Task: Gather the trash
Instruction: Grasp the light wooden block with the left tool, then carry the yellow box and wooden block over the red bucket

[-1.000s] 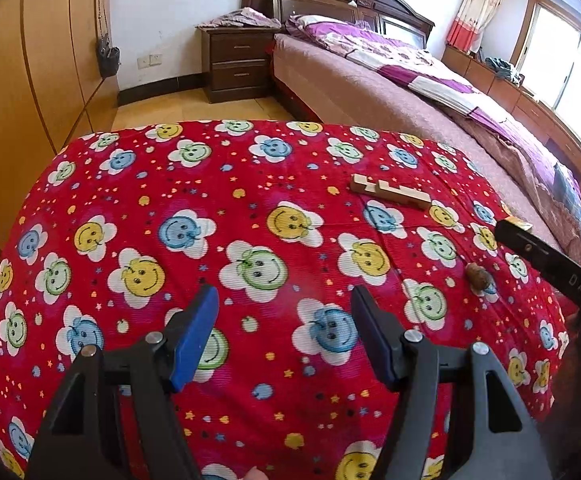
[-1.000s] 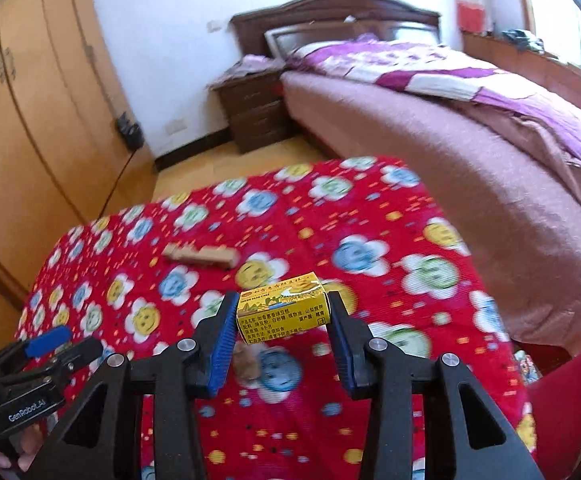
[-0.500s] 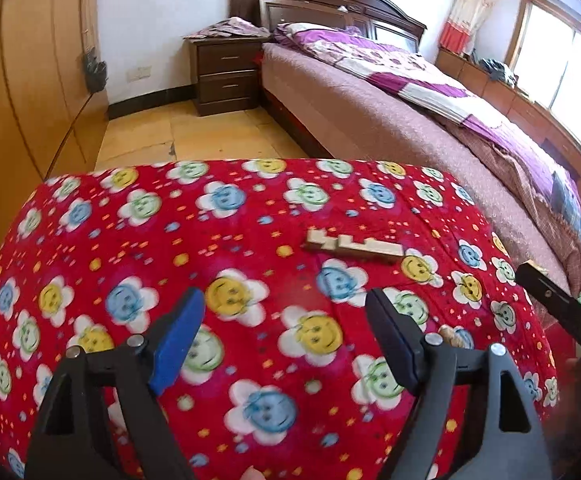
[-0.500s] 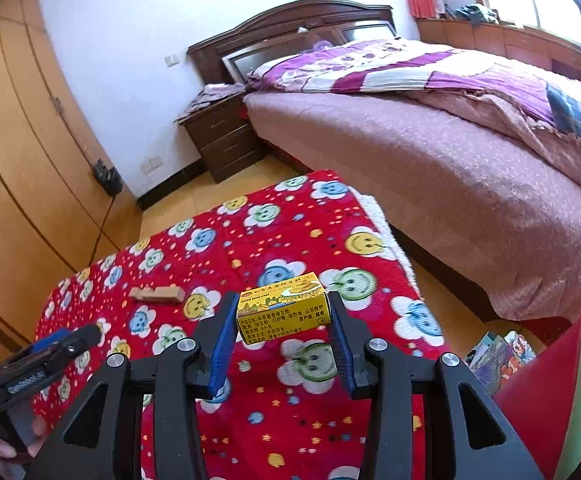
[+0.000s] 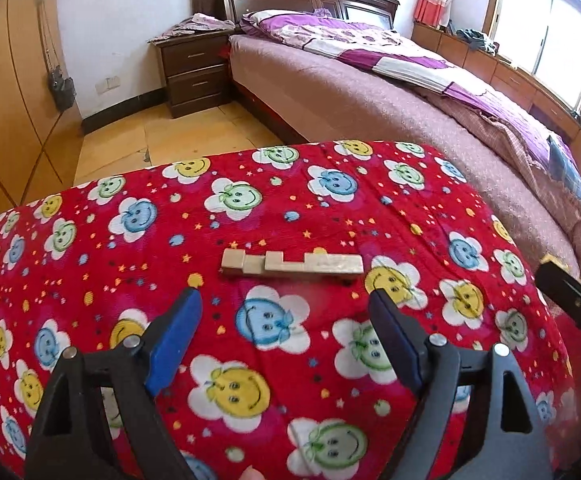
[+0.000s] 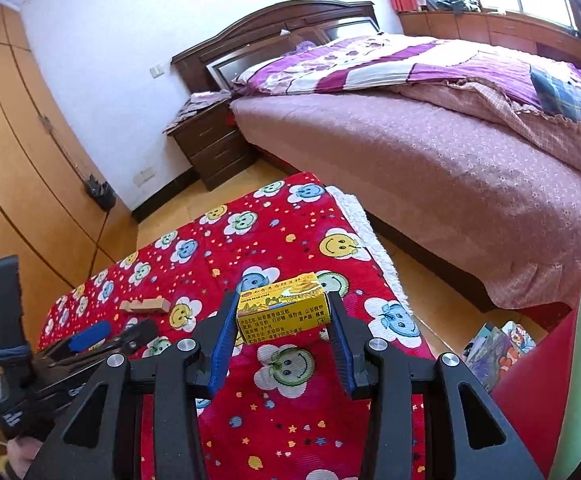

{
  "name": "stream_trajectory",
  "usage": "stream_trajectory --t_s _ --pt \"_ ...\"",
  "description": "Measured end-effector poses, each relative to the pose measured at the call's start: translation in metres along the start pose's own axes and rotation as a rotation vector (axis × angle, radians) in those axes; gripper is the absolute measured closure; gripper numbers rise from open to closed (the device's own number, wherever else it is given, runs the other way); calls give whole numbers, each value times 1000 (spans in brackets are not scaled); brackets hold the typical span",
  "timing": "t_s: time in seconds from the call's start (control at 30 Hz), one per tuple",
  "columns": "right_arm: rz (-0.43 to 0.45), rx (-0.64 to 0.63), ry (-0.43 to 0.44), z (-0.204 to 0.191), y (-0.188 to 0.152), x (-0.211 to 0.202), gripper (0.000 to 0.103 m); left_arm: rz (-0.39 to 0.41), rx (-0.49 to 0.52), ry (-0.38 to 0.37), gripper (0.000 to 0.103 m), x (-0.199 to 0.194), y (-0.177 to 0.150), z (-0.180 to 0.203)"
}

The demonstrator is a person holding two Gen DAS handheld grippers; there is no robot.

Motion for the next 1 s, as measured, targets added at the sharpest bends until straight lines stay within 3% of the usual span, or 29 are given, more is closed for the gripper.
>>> stream_trajectory --t_s 0.23,0.53,0.7,1.0 --pt "-11 9 -3 2 -2 3 59 23 -21 -4 18 6 11 -3" --pt "-14 22 -6 6 -1 4 59 -16 13 17 19 18 16 2" --pt "-18 27 -4 6 -2 4 59 -16 35 28 26 19 19 3" --pt "-25 38 26 2 -3 0 59 2 -6 6 26 -7 7 -2"
Point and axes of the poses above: each gripper's, at about its wrist camera, not at the fingertips, and x roughly the way its jaws point, z to its right, y to its top, the point moved 9 cm from there along x, roughly the way its jaws point, and after that the axes turned 10 degrees about x, right-handed, at the moved point
